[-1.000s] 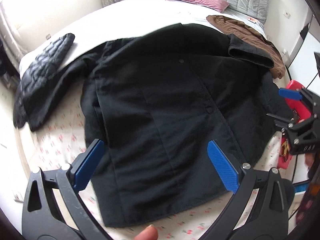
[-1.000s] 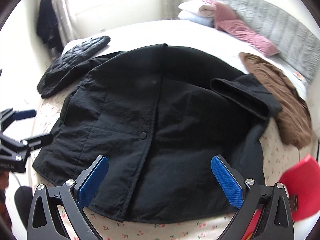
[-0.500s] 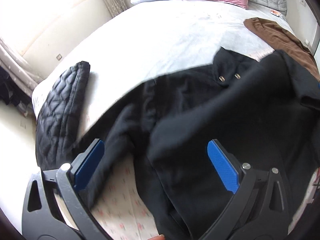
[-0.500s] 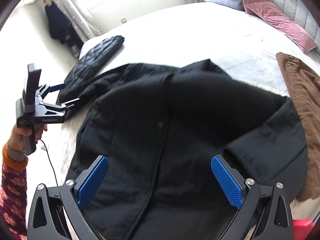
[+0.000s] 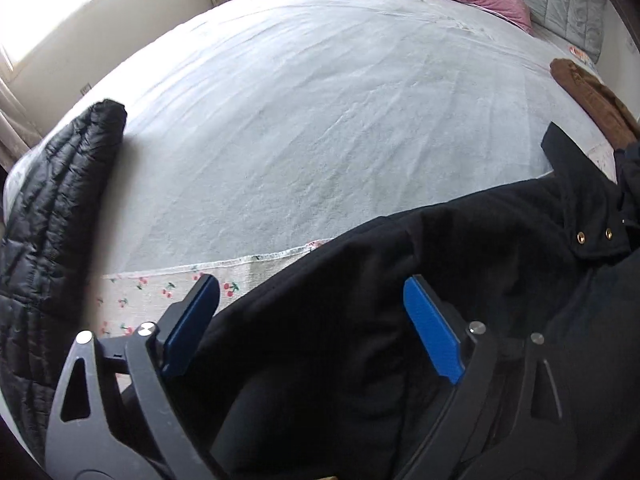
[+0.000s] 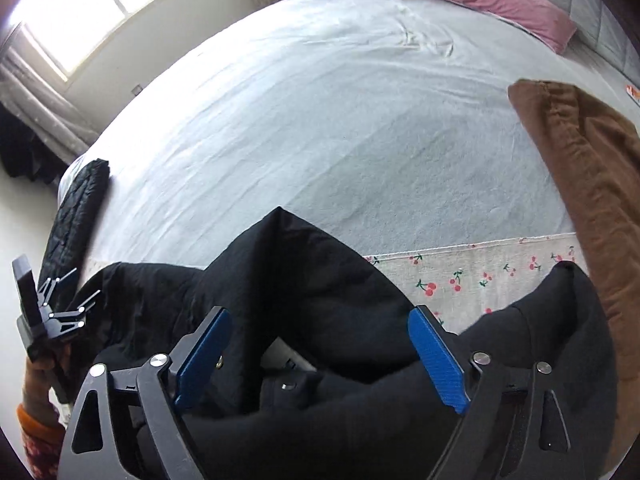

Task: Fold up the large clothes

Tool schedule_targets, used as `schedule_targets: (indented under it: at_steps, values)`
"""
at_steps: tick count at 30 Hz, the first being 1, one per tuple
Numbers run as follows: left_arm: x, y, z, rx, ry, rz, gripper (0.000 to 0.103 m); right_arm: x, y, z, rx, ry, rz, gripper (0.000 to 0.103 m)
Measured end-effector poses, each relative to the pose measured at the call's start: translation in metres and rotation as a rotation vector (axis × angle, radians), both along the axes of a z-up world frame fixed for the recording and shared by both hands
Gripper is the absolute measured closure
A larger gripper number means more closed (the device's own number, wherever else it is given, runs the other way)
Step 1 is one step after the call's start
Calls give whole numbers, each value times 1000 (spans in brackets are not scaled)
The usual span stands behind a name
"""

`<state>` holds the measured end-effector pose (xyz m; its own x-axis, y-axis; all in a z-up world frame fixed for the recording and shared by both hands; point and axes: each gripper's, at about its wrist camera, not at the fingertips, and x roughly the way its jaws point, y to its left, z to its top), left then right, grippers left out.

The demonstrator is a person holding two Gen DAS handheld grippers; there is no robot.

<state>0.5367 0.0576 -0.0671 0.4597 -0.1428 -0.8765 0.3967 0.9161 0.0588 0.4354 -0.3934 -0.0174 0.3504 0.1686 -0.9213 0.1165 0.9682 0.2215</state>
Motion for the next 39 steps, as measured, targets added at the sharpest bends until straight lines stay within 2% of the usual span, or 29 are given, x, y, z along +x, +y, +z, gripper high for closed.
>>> schedule_targets:
  at_steps: [2,3,4,5,6,7,9,10,11,13,15,19,23,27,29,31,33,34,35,36,38,39]
  values:
    - [6,9,-11,-97,56,23,17,8,-2,-28,-25,59,-13,25]
    - [5,9,-13,-124,75,28,27,11,-3,-43,-35,95,-24,28]
    - [2,8,-15,-151,99,21,33,11,-3,-55,-44,126,-32,37]
    - [-2,5,-17,-166,113,14,46,11,-2,-66,-57,163,-28,45]
    - [-7,2,-18,-177,127,12,57,10,2,-72,-85,169,-8,46]
    - [-10,0,-19,-188,142,8,63,8,10,-73,-130,159,20,47]
    - [-17,-2,-16,-195,134,27,87,1,24,-73,-171,173,73,74]
    - [-23,-2,-14,-211,127,41,89,-3,29,-71,-175,169,83,93]
    - [-23,-1,-12,-219,119,53,92,-10,37,-67,-216,150,111,96]
    - [-31,1,-4,-228,82,78,94,-22,51,-52,-292,82,143,99]
    - [-41,3,12,-239,21,92,94,-33,55,-27,-314,-8,127,100]
    - [-55,18,59,-269,-143,155,95,-40,69,24,-404,-178,98,103]
    - [-57,47,102,-296,-307,281,95,-31,98,80,-460,-398,83,103]
    - [-59,59,110,-269,-404,366,95,-9,138,123,-529,-575,43,103]
    - [-57,59,103,-257,-412,394,94,2,151,133,-519,-618,18,102]
    - [-50,54,89,-213,-373,397,89,9,157,134,-498,-637,16,100]
    - [-47,51,80,-172,-340,394,73,4,158,135,-485,-644,2,83]
    - [-50,52,80,-160,-344,392,64,-5,156,135,-476,-640,3,56]
    - [-56,52,84,-160,-352,380,41,-13,155,136,-460,-650,18,32]
    - [-61,51,87,-165,-361,365,25,-22,153,137,-457,-664,43,30]
    - [-76,47,94,-153,-369,324,24,-26,152,141,-485,-628,88,30]
    - [-83,45,95,-136,-346,298,24,-31,151,142,-509,-587,106,30]
